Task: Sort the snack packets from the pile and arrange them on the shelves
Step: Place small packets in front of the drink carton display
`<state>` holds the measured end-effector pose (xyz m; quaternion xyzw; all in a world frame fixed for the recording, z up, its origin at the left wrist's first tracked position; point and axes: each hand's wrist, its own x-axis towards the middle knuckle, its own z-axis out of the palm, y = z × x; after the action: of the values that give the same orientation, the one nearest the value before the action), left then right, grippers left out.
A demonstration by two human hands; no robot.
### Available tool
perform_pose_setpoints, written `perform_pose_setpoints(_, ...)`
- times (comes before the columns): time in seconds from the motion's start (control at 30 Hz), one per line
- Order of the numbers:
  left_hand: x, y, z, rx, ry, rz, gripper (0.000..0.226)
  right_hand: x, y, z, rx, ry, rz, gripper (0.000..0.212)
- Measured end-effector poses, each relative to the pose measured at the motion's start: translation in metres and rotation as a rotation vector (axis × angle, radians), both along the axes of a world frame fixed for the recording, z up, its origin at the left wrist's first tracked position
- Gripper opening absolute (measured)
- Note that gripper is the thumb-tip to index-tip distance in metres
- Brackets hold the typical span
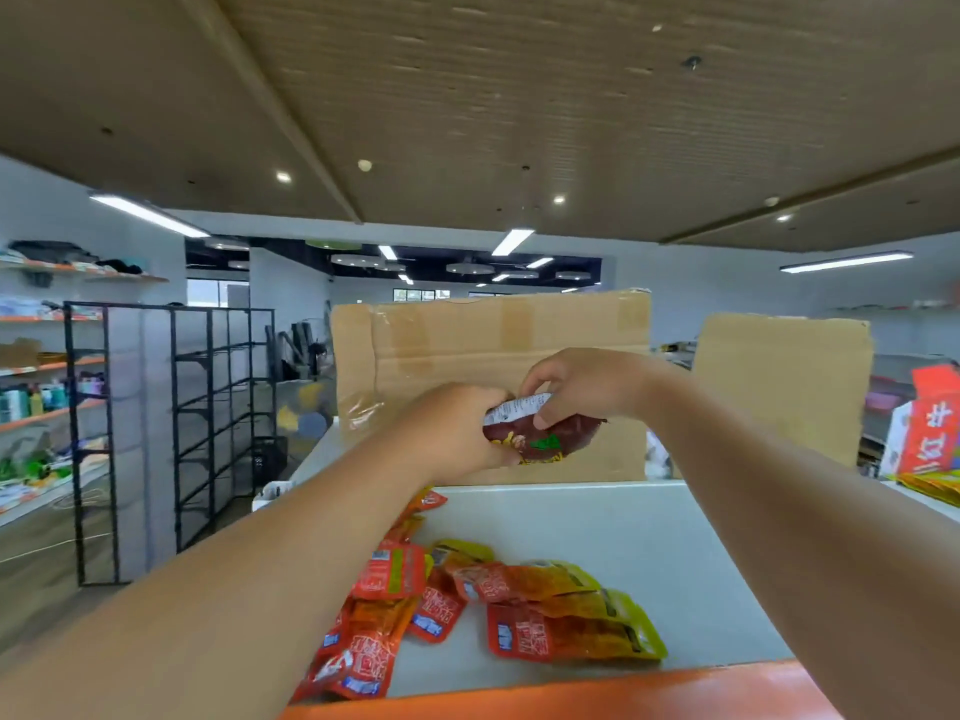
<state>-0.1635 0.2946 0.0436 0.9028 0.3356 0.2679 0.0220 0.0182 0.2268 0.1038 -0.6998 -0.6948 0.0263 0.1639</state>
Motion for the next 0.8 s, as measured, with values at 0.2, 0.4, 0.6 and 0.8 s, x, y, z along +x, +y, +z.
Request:
perform_pose_setpoints(0.2, 0.057, -0.006, -0.010, -0.124, -0.118, 0.015, 0.027, 0.069, -0.028, 0.004, 0.317, 0.391, -0.039, 0.014)
perform_pose_setpoints(0.4, 0.102, -0.012, -0.019, -0.424, -0.350, 0.004, 0.036, 0.106, -0.029, -0.032, 0.054, 0.675, -0.027, 0.059)
perform_pose_setpoints(0.6, 0.145, -0.047, -0.028, -0.608, -0.102, -0.045, 0.027, 0.117, -0.005, -0.051, 0.129, 0.508, 0.092, 0.081)
perform_pose_setpoints(0.8, 0.111, -0.057, -0.031, -0.410, 0.025, 0.159, 0.039, 0.142, 0.004, -0.072, -0.082, 0.038, 0.071, 0.074)
